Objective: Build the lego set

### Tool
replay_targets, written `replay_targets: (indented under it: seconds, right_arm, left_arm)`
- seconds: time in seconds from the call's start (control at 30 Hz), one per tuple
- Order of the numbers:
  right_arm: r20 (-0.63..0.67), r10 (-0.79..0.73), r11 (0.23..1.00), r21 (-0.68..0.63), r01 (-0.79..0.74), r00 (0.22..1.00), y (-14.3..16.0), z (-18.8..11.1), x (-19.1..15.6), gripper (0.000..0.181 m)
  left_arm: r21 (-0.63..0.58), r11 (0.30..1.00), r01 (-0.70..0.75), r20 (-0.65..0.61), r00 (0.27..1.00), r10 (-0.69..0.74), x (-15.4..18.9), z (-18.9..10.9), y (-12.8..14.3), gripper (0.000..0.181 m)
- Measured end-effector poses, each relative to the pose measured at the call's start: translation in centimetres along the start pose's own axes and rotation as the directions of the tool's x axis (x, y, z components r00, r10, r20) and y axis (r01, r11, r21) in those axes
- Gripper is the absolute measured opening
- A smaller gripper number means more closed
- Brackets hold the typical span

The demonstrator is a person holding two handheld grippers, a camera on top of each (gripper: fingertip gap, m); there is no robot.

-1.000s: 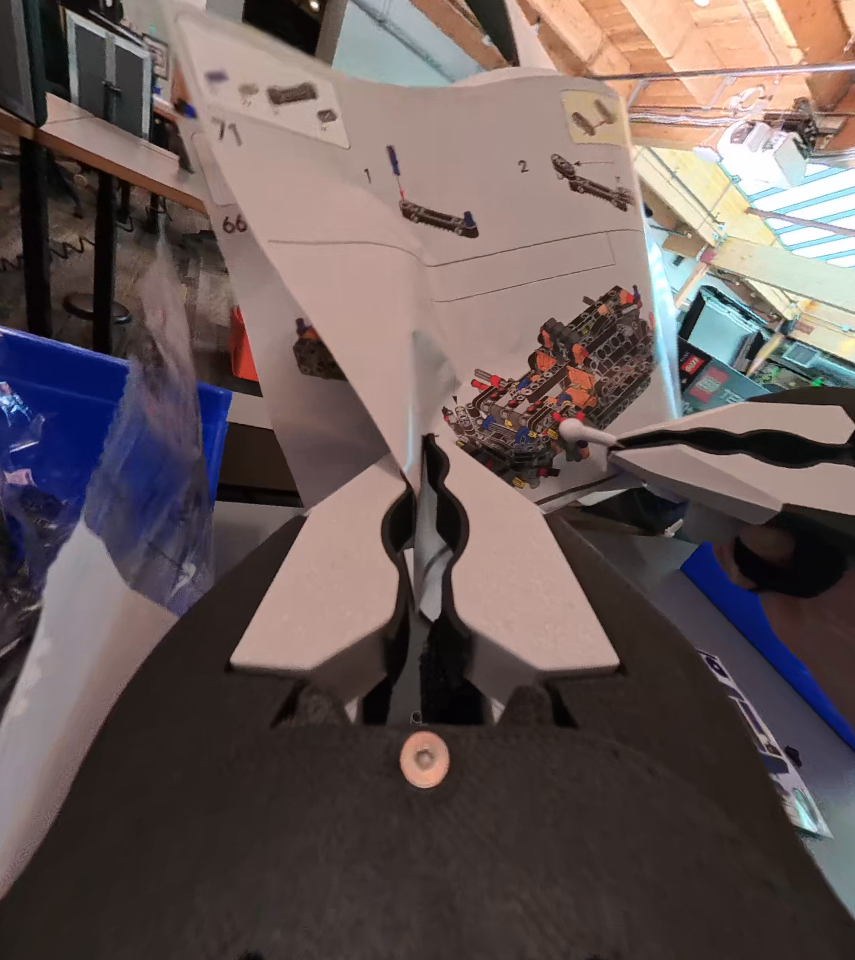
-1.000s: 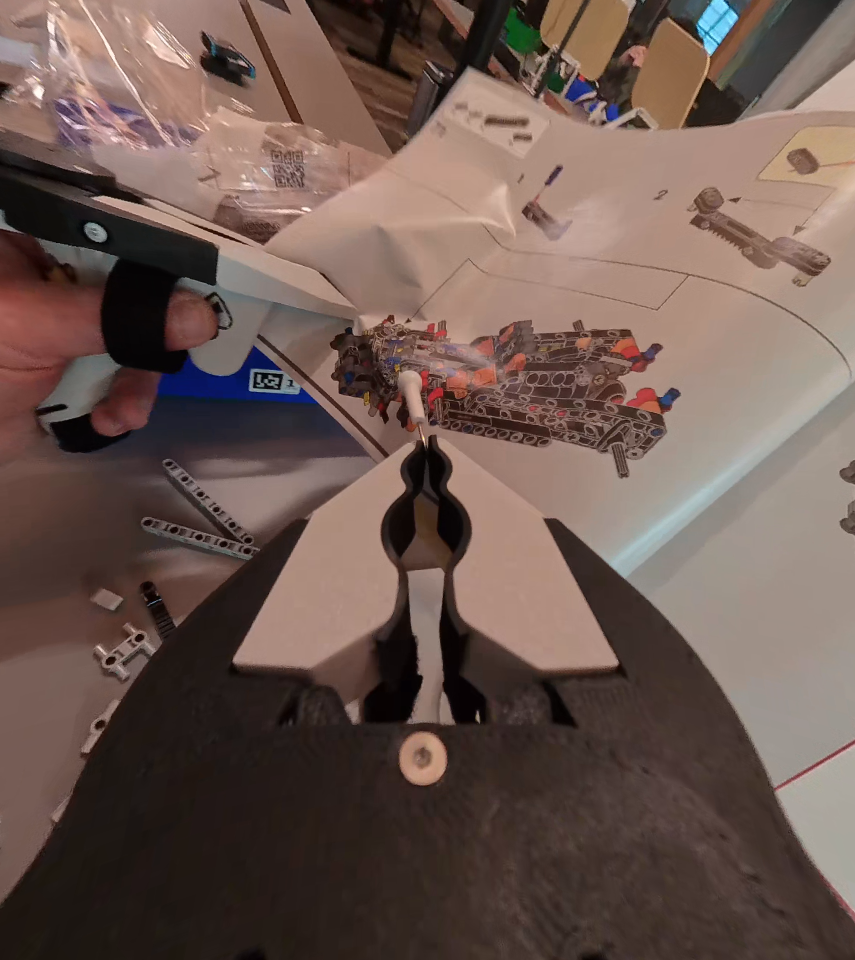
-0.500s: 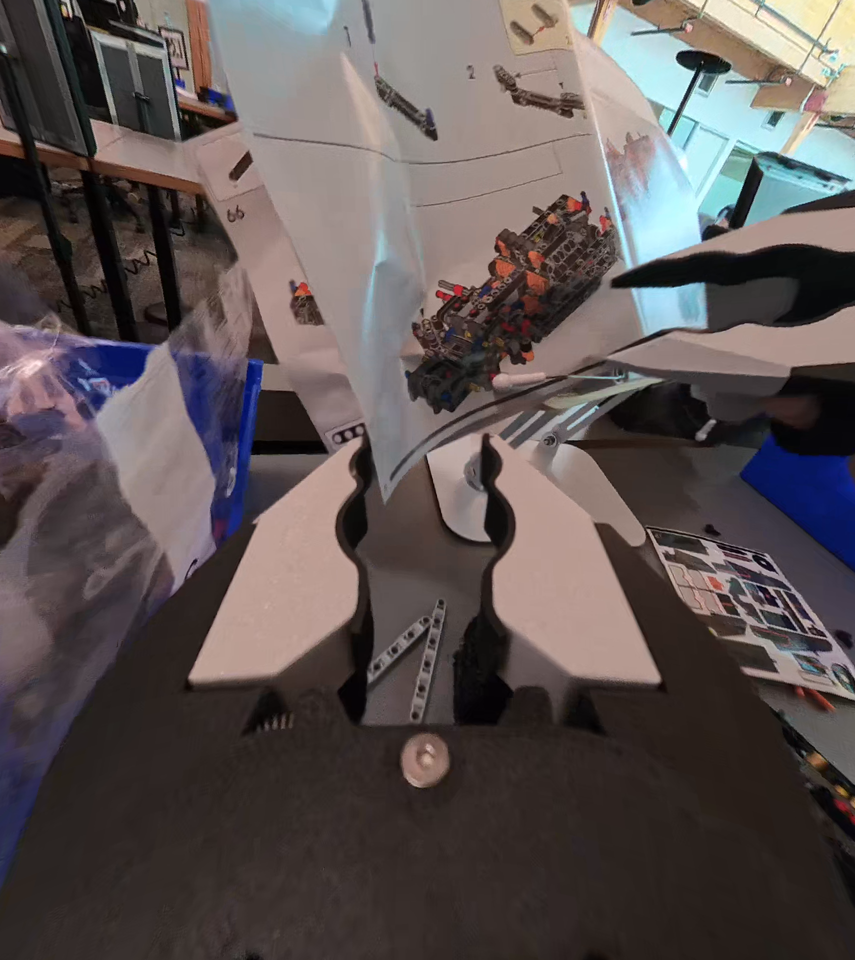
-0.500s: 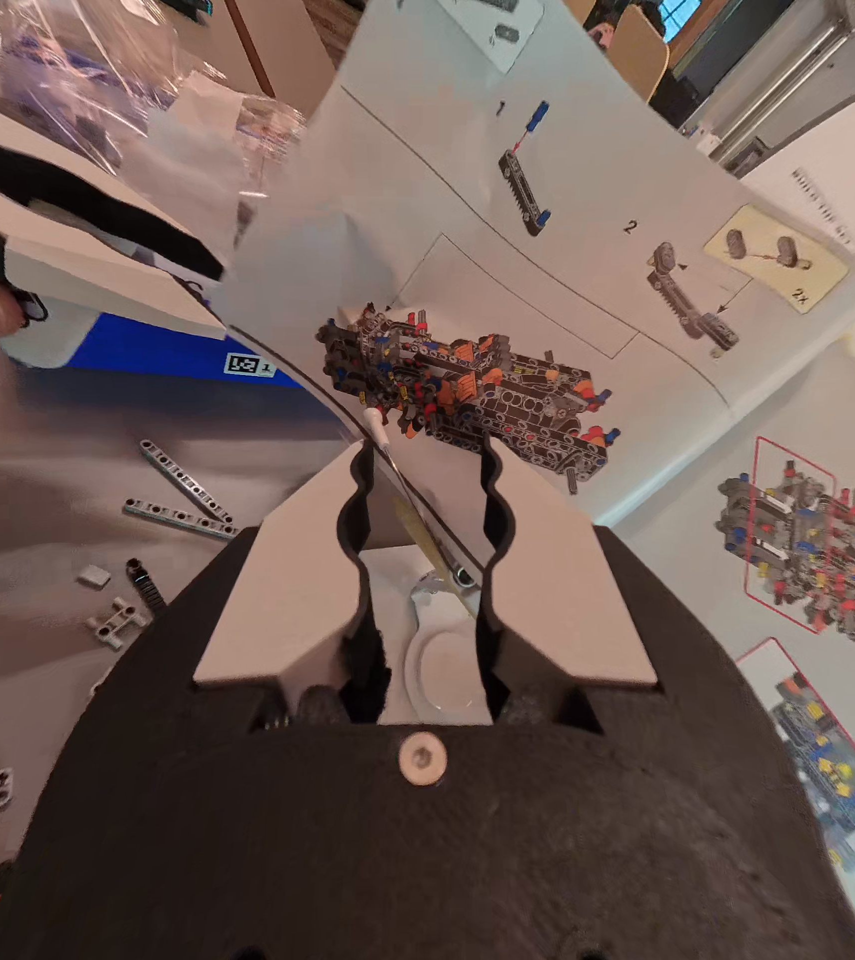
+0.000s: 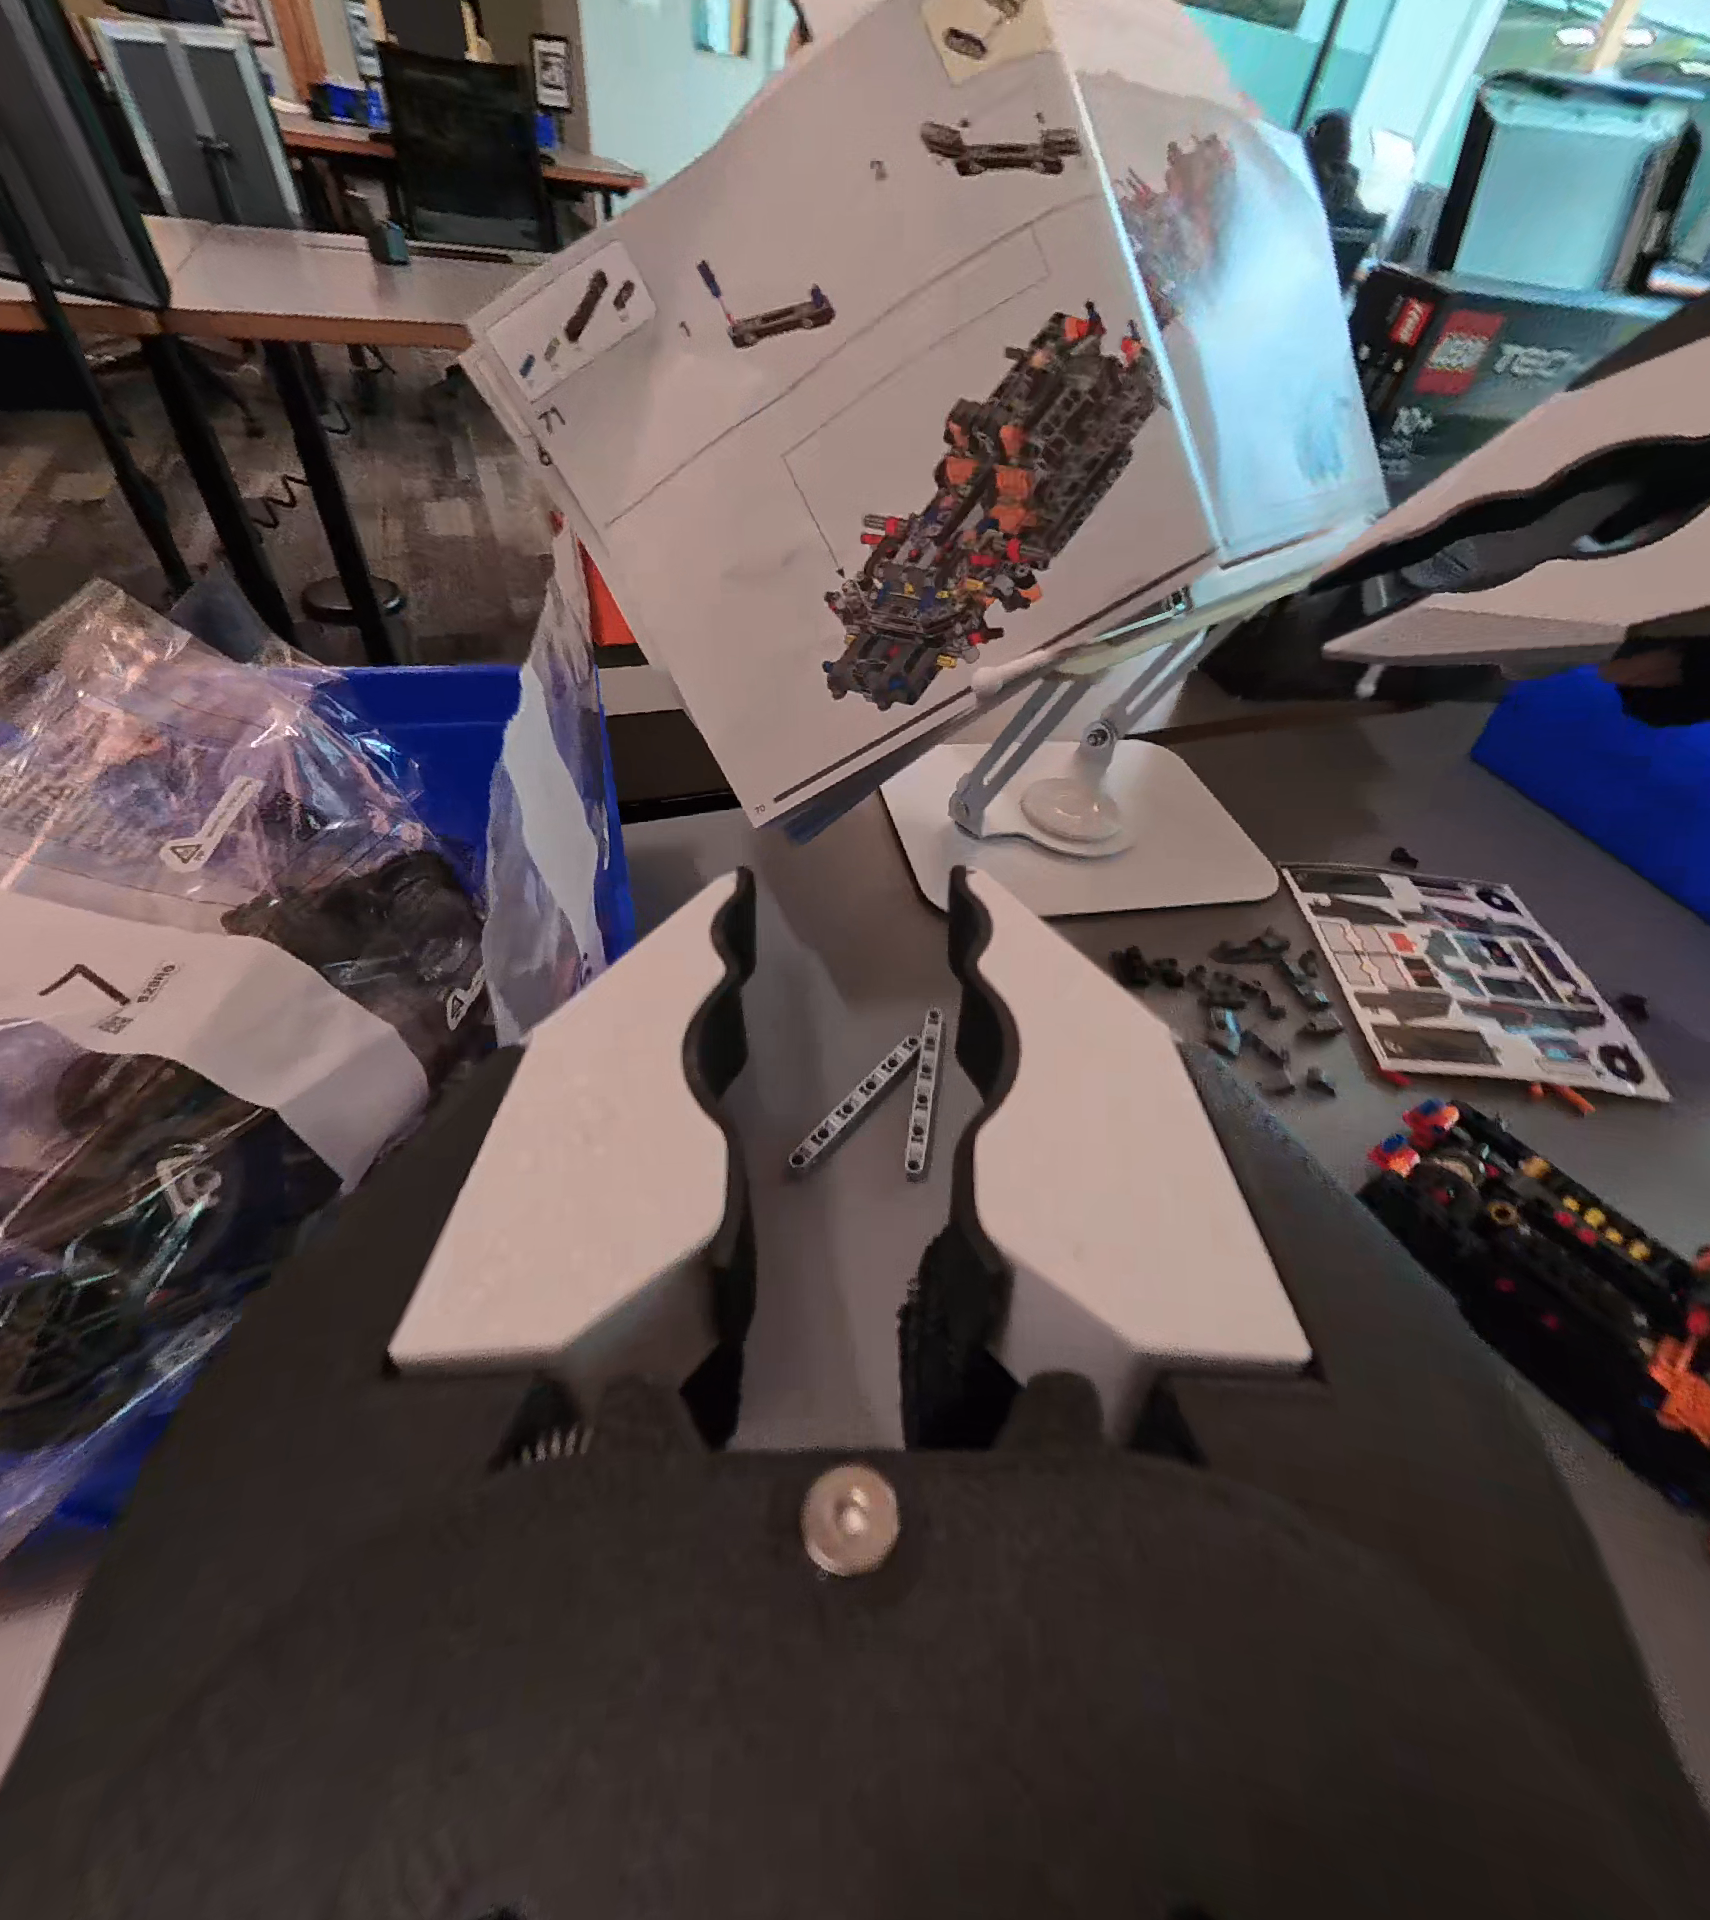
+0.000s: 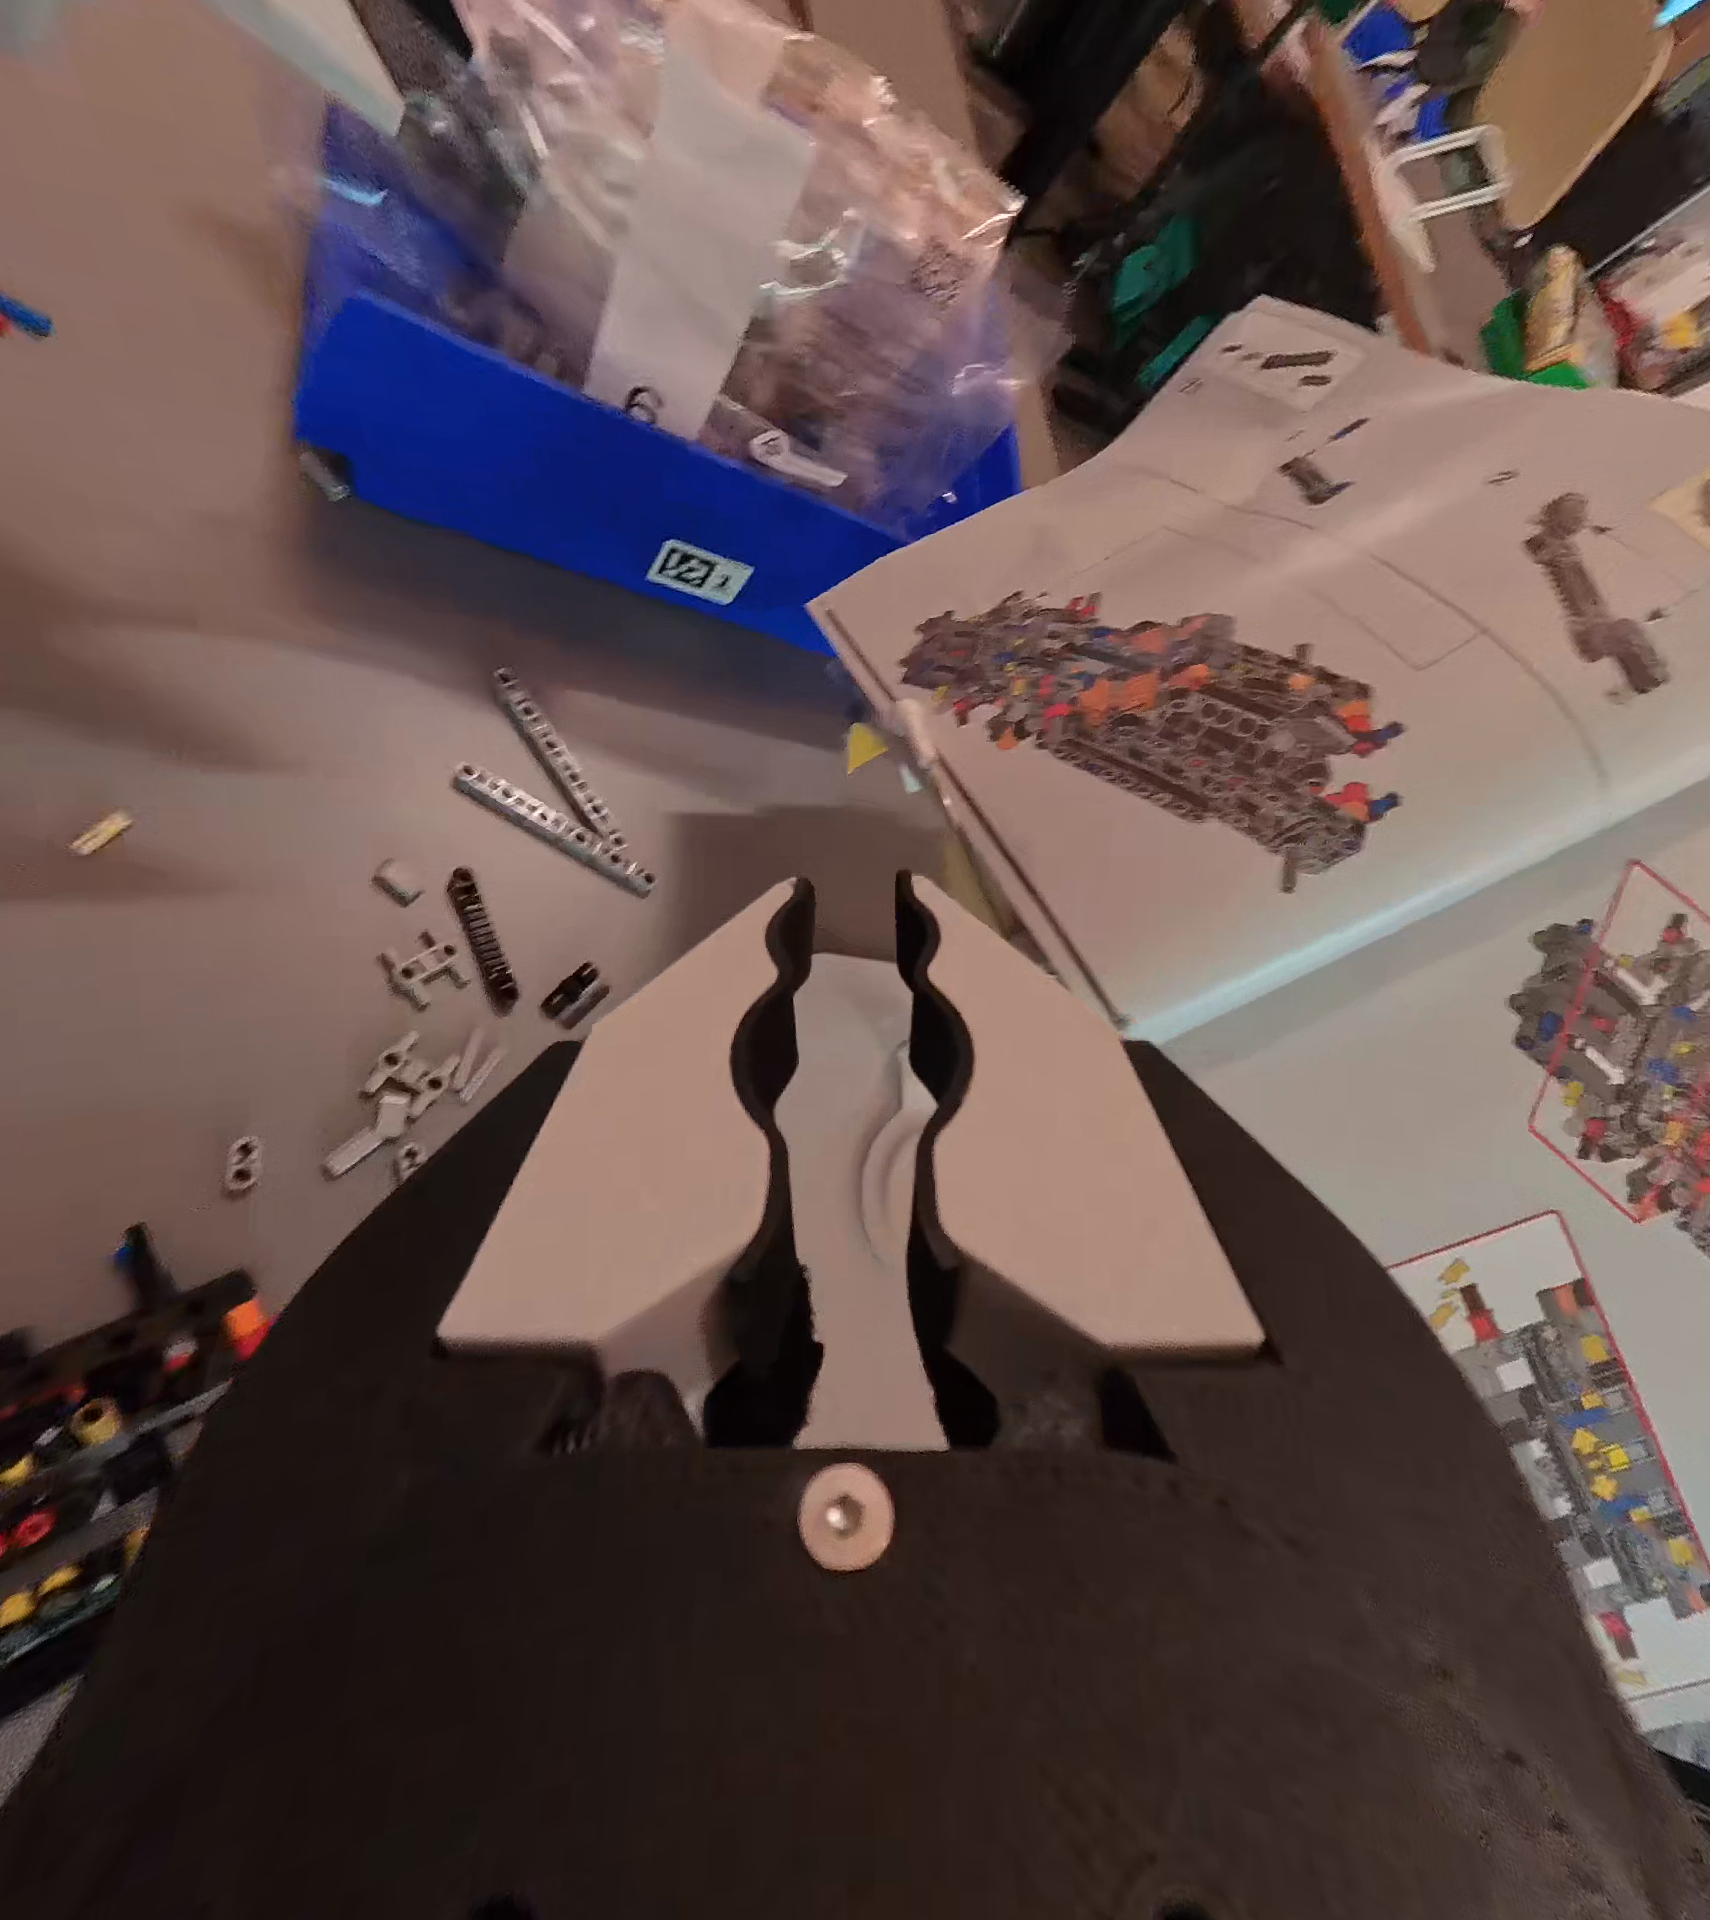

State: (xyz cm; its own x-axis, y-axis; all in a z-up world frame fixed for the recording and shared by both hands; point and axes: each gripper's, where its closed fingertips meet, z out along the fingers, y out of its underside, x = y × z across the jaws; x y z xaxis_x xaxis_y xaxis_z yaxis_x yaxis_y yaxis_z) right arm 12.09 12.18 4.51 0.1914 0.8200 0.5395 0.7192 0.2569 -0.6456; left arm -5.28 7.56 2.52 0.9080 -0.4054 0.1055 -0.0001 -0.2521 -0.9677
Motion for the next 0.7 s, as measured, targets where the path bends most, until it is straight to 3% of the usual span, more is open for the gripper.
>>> replay_targets:
  seconds: [0.03,0.1,0.17,0.23,0.3,0.4,0.57,0.7]
  right_arm:
    - [0.020,0.001,1.000,-0.015,-0.001,1.000,0.1,-0.2,-0.6,0.013]
    - [0.119,-0.012,0.999,-0.048,0.018,0.993,0.6,-0.3,-2.7,0.005]
    - [0.011,-0.068,0.995,-0.074,0.068,0.998,1.1,0.2,-1.5,0.010]
    - [-0.043,-0.113,0.992,-0.068,0.110,0.993,1.2,1.4,-0.2,0.029]
    - [-0.056,-0.171,0.984,-0.059,0.167,0.984,0.8,2.9,0.6,0.028]
    - [-0.145,-0.329,0.944,-0.060,0.324,0.933,-0.2,4.4,2.3,0.019]
    - [-0.043,-0.409,0.903,-0.163,0.398,0.911,1.6,7.3,2.3,0.018]
    - [-0.020,-0.493,0.859,-0.167,0.483,0.870,1.4,7.7,2.3,0.000]
  left_arm:
    - [-0.003,1.000,-0.018,-0.002,1.000,0.018,-0.1,-0.5,0.0,0.036]
    - [-0.035,0.997,-0.073,-0.023,0.997,0.072,0.0,-1.2,0.3,0.029]
    - [-0.074,0.992,-0.098,-0.038,0.995,0.095,0.1,-1.5,0.8,0.030]
    - [-0.081,0.980,-0.182,-0.067,0.982,0.177,1.3,-1.3,1.0,0.030]
    - [-0.101,0.961,-0.256,-0.066,0.966,0.250,2.4,0.2,1.1,0.029]
    - [-0.046,0.958,-0.283,-0.049,0.958,0.281,3.3,3.8,-0.6,0.027]
    - [-0.022,0.982,-0.186,-0.079,0.980,0.184,2.8,12.2,-2.5,0.025]
    - [-0.030,0.995,-0.097,-0.068,0.993,0.095,1.3,16.5,-1.8,0.024]
